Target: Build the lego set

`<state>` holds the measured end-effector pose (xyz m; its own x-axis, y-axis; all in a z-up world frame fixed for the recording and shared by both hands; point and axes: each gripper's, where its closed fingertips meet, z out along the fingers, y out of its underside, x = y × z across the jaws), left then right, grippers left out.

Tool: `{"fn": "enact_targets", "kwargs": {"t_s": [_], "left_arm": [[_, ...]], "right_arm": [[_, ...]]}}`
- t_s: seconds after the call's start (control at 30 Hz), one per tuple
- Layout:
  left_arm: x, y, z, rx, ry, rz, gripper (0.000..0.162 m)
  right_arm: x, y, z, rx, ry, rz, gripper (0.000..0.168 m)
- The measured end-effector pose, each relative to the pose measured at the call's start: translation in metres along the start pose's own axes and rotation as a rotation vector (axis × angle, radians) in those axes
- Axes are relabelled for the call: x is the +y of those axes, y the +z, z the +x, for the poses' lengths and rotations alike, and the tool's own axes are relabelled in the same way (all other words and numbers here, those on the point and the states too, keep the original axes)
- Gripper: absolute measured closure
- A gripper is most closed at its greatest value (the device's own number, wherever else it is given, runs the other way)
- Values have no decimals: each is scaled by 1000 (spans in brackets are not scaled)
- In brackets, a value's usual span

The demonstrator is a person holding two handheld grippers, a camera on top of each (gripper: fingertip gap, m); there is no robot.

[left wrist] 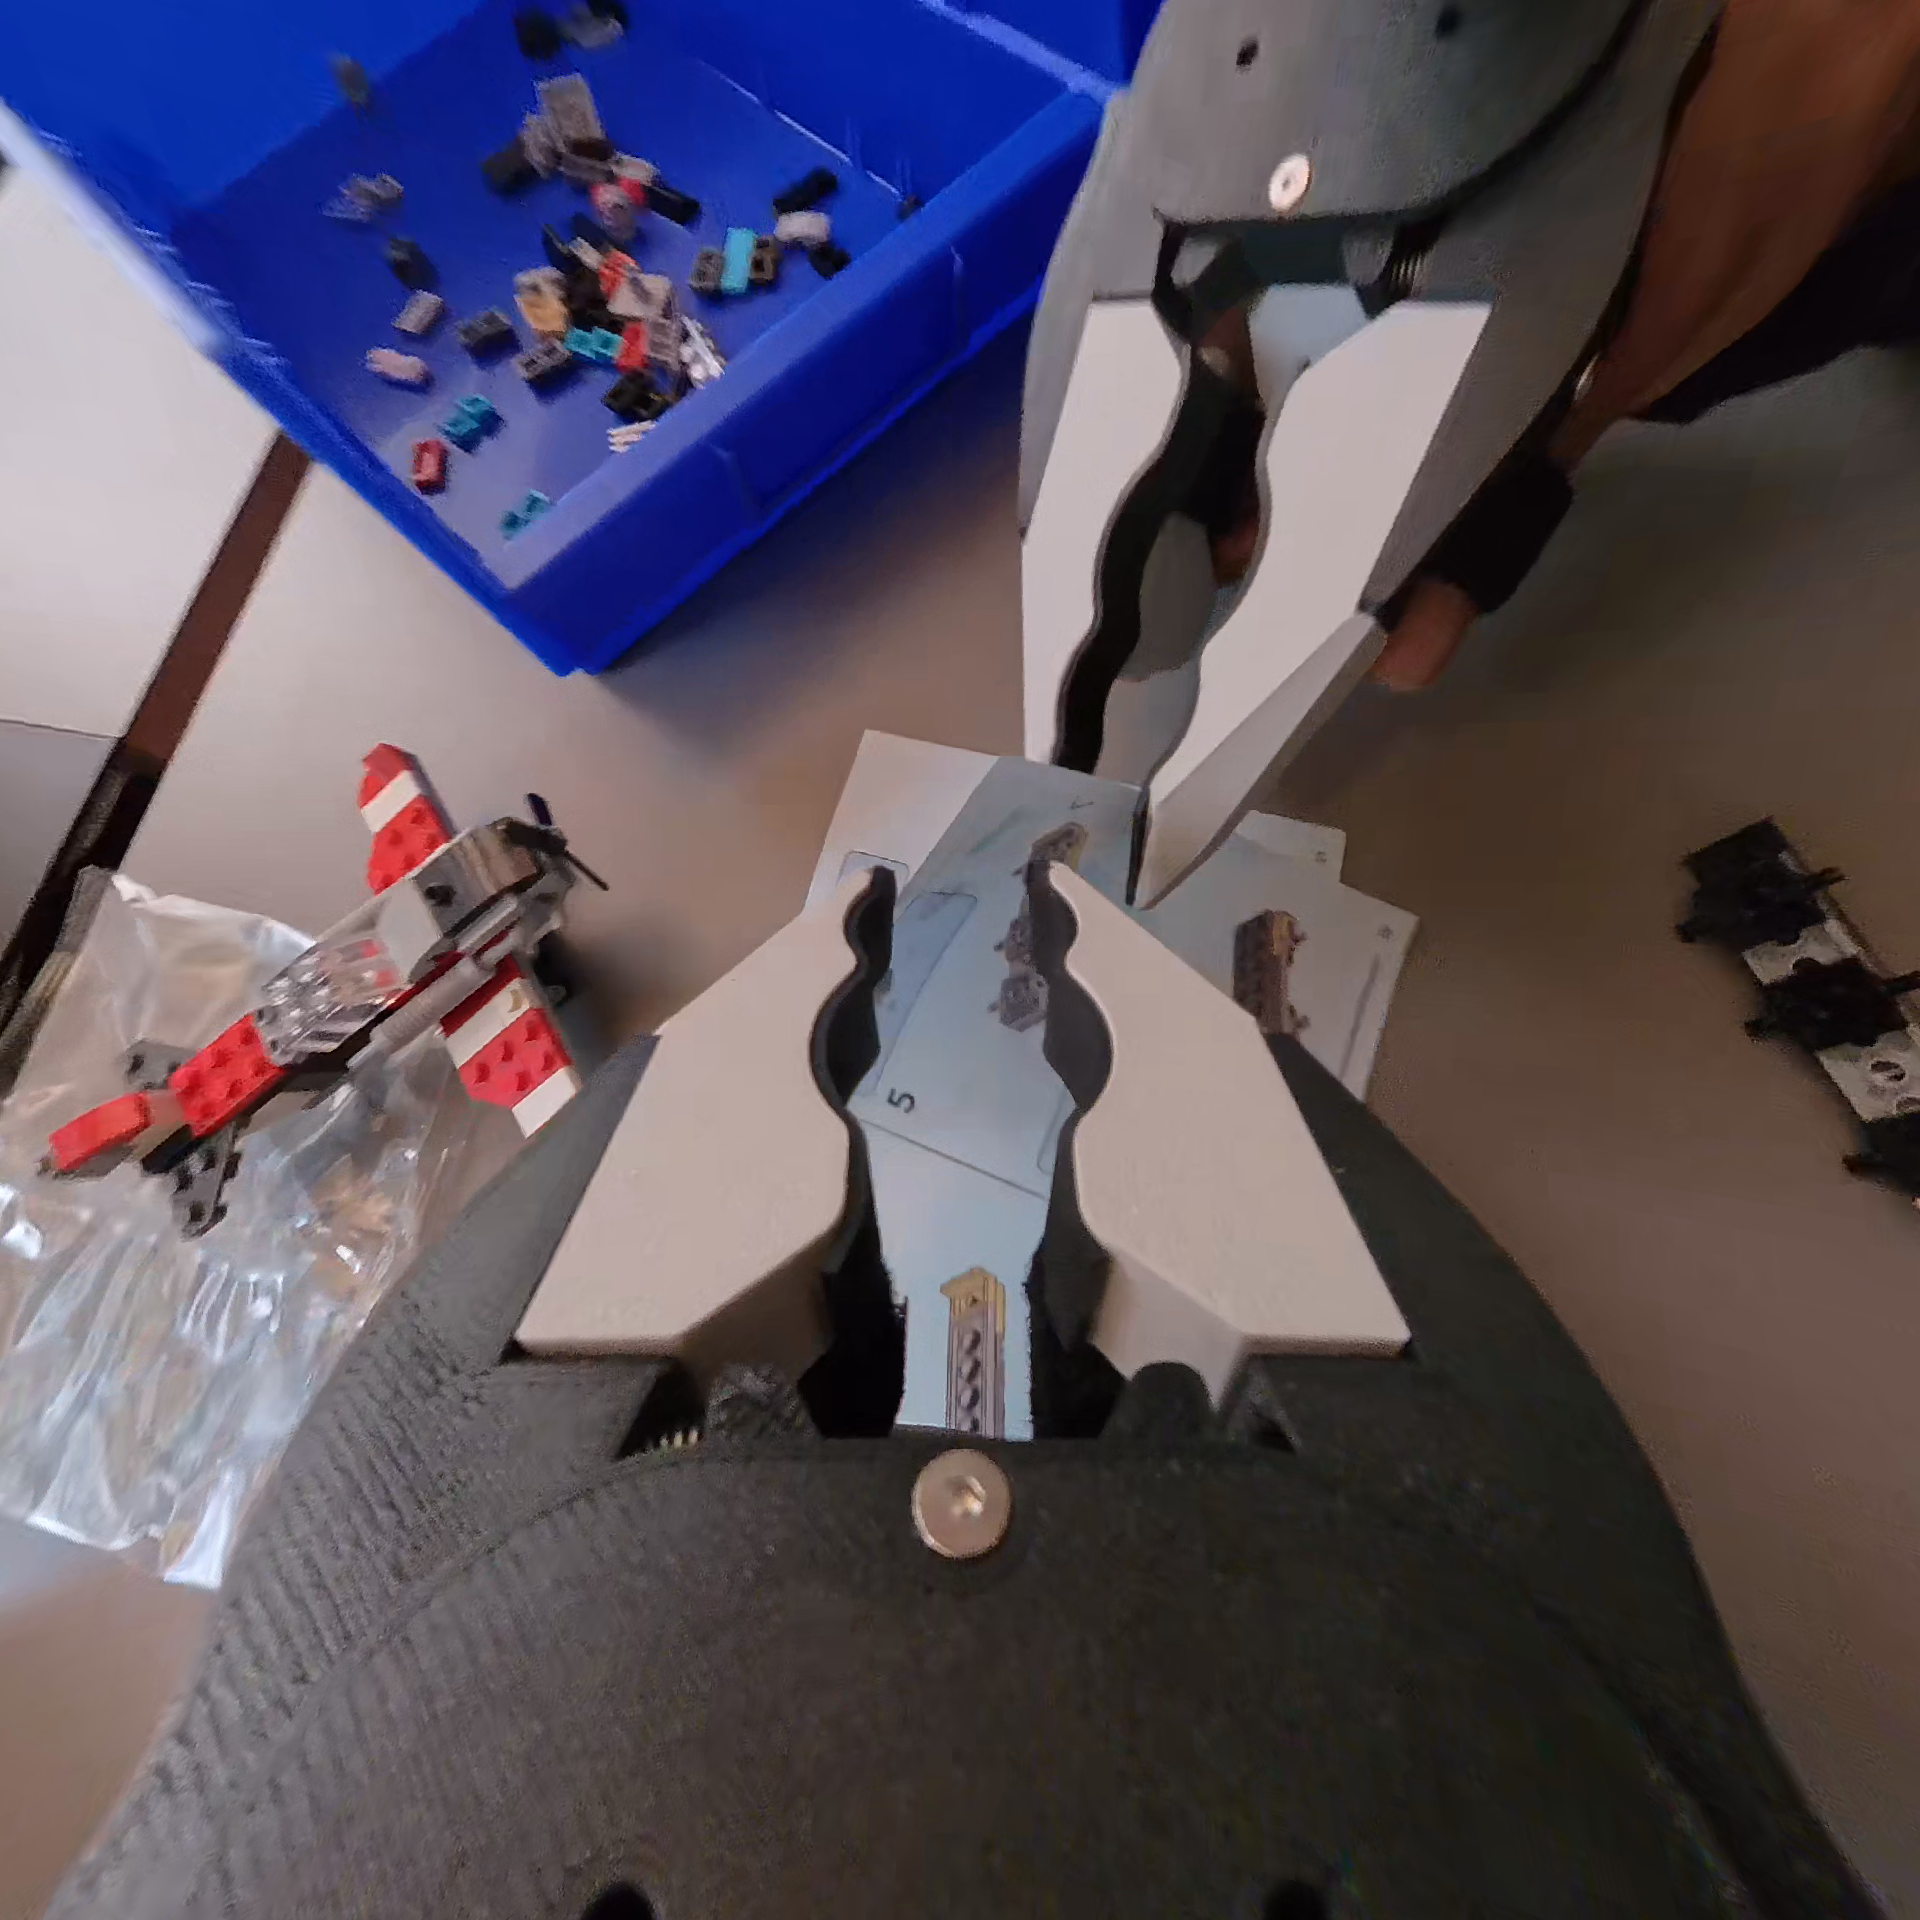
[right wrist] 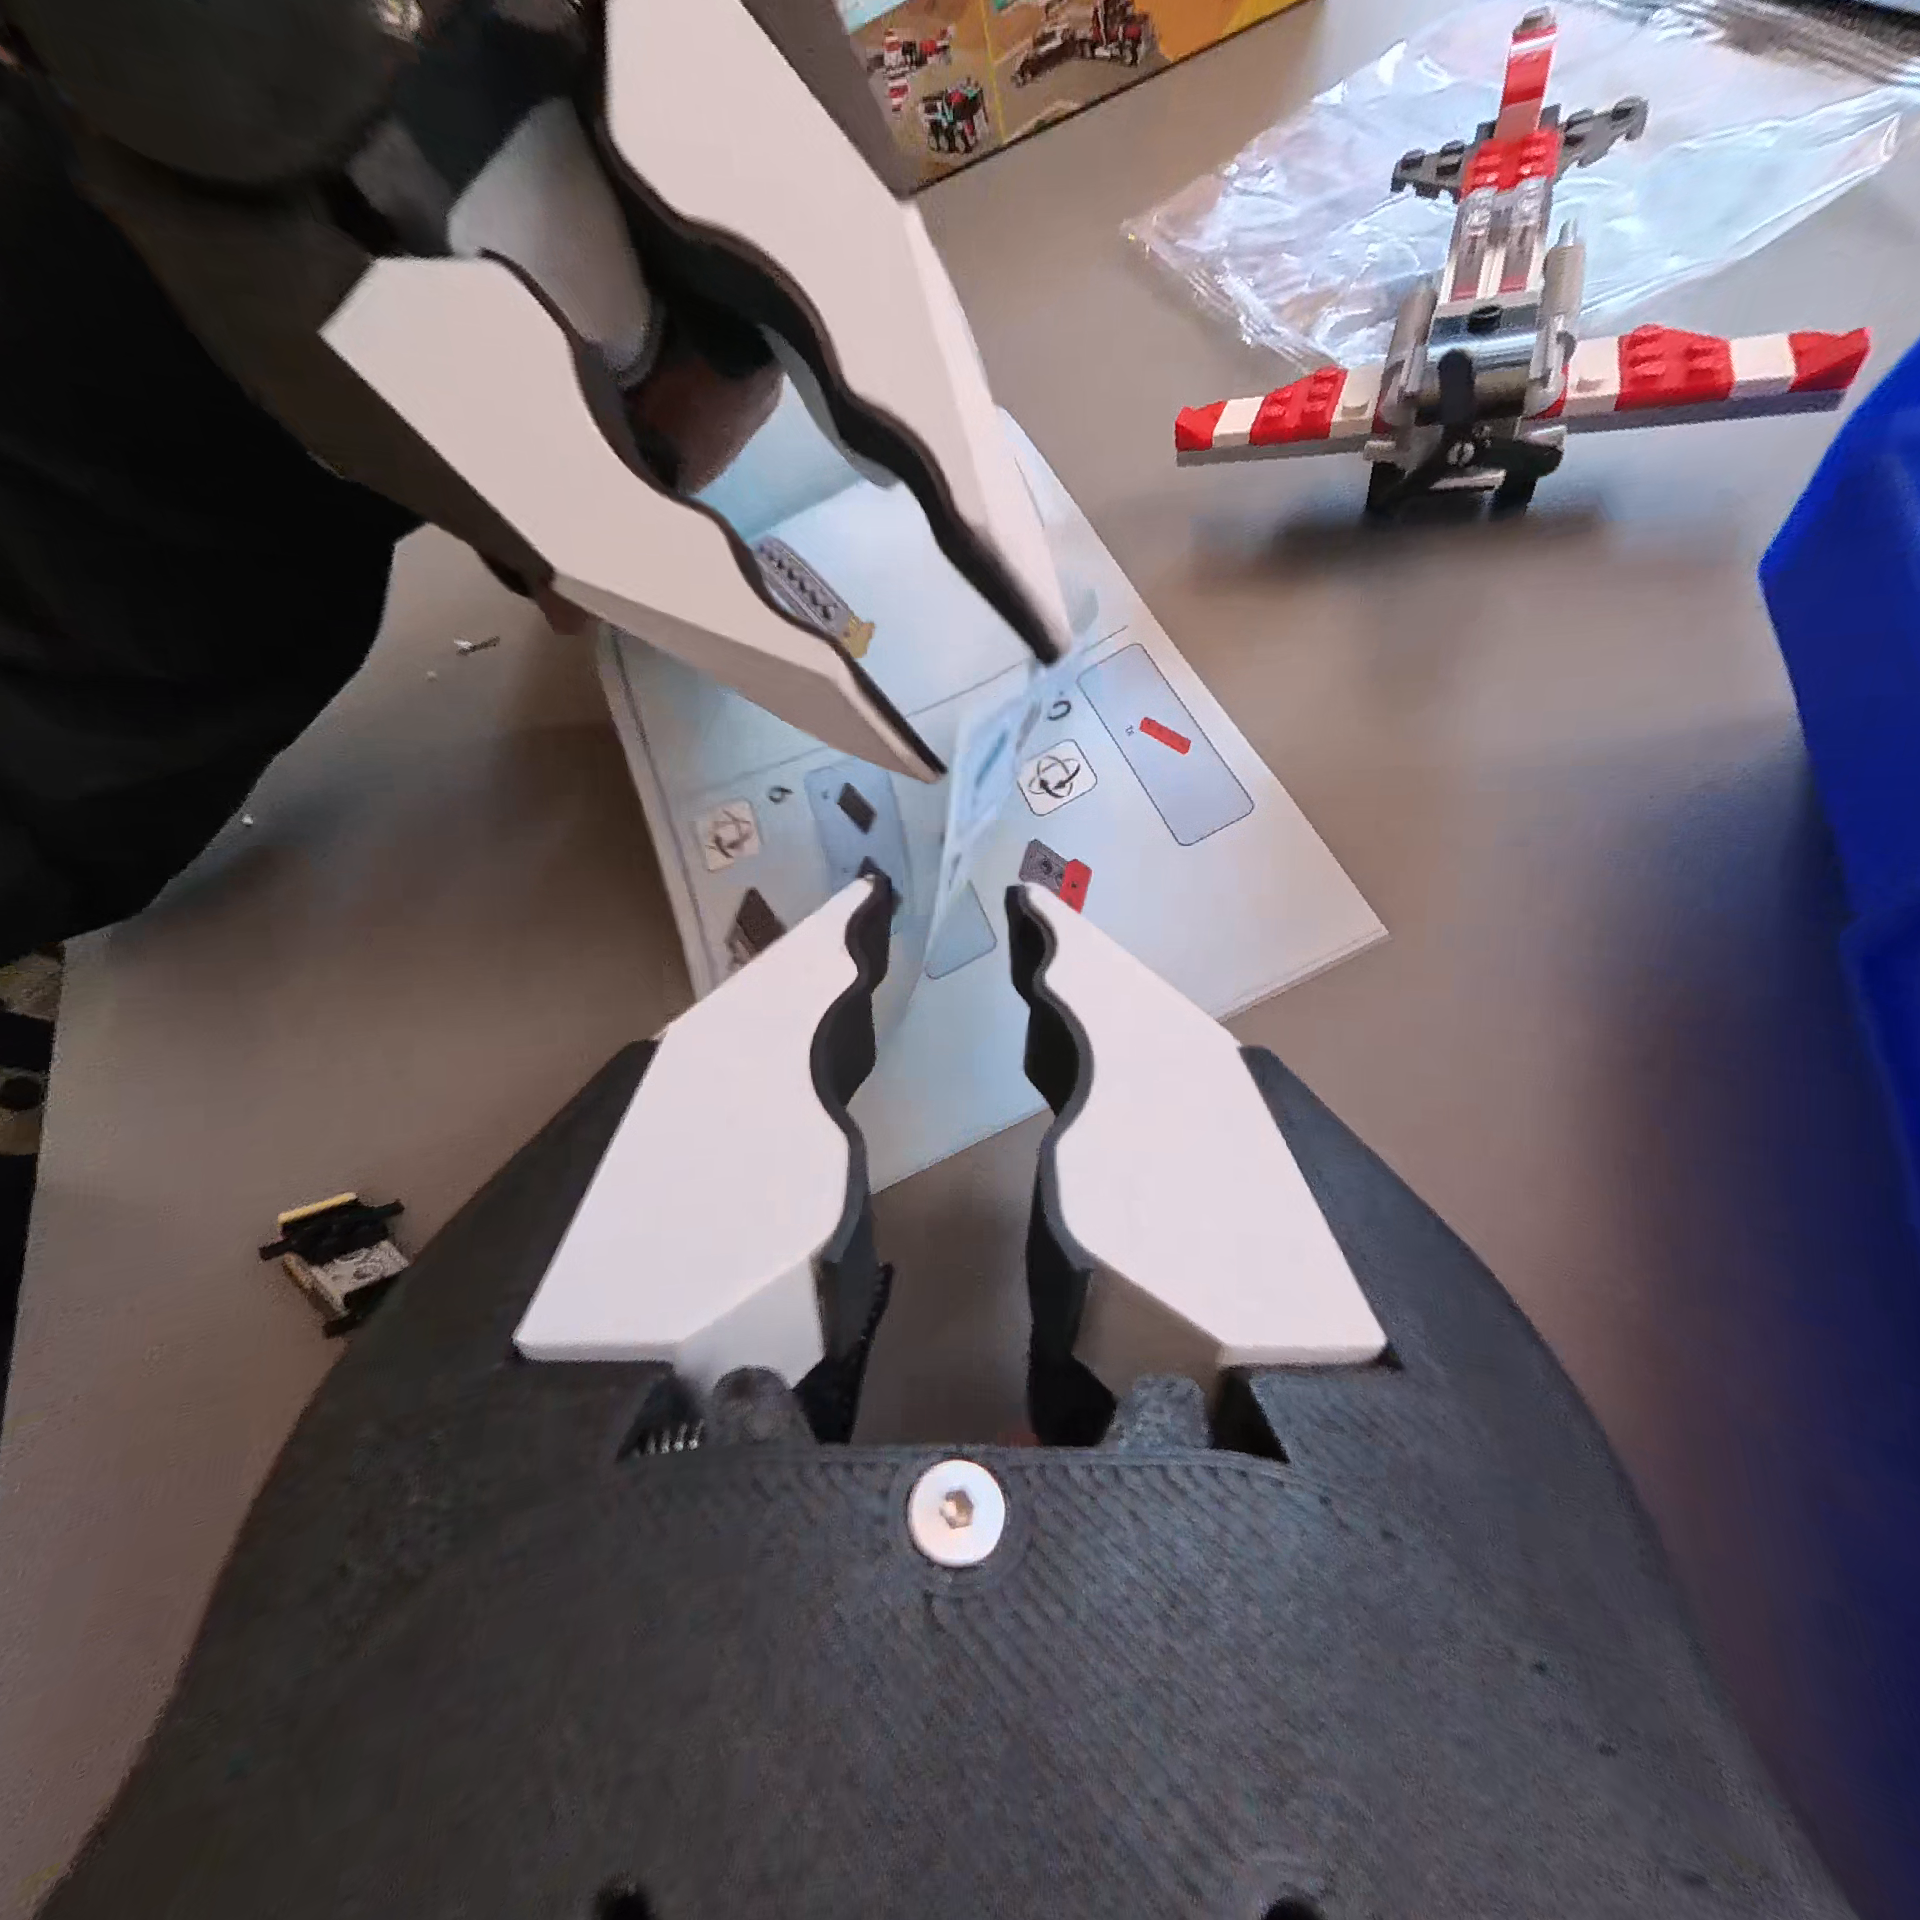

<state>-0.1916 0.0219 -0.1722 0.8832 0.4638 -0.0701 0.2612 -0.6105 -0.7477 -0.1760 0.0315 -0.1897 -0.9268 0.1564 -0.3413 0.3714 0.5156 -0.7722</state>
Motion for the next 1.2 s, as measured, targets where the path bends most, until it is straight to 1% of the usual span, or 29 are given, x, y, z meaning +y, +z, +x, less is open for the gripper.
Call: {"fn": "enact_targets", "kwargs": {"t_s": [0.07, 0.13, 0.2, 0.3, 0.4, 0.5, 0.57, 0.63, 0.7, 0.8, 0.93, 1.07, 1.2], "left_arm": [[-4, -11, -2, -49, -31, 57, 129], [-7, -26, -3, -126, -77, 132, 120], [-8, -43, 1, -198, -134, 218, 114], [-3, -63, 15, -278, -226, 325, 112], [10, -69, 31, -335, -262, 338, 111], [23, -66, 47, -352, -278, 274, 105], [21, -66, 59, -343, -321, 313, 103], [18, -65, 68, -350, -352, 342, 103], [21, -62, 68, -407, -357, 330, 103], [19, -60, 65, -467, -405, 357, 103], [21, -60, 50, -549, -507, 377, 111], [23, -58, 45, -534, -604, 412, 114], [25, -59, 43, -530, -668, 449, 124]], "right_arm": [[0, 2, -3, -26, 6, -2, 148], [0, 2, -7, -56, 21, -4, 148], [-3, 1, -14, -108, 39, 13, 148], [-15, -1, -29, -202, 77, 87, 146], [-28, -1, -41, -267, 124, 155, 143], [-38, 4, -49, -277, 146, 184, 141], [-45, 8, -54, -275, 159, 197, 140], [-52, 13, -60, -283, 178, 216, 139], [-58, 18, -64, -290, 199, 230, 138], [-68, 25, -71, -309, 229, 243, 130], [-75, 32, -78, -322, 227, 234, 124], [-77, 36, -80, -336, 234, 235, 119], [-78, 35, -80, -360, 253, 249, 117]]}}
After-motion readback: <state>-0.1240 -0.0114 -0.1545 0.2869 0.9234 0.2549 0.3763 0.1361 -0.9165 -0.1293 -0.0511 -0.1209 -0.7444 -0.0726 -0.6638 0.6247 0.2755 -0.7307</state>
